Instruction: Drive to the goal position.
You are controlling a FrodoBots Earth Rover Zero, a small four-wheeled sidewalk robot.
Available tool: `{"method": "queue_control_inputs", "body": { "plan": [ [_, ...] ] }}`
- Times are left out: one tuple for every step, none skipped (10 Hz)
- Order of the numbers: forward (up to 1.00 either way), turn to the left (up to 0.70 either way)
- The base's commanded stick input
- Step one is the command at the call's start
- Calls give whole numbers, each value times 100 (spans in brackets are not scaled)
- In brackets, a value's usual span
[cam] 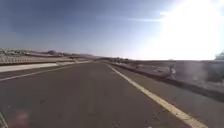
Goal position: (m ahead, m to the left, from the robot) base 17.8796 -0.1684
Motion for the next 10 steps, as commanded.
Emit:
{"method": "queue_control_inputs", "body": {
  "plan": [
    [70, 0],
    [70, 0],
    [70, 0],
    [70, 0],
    [70, 35],
    [70, 35],
    [70, 0],
    [70, 0],
    [70, 0],
    [70, 0]
  ]
}}
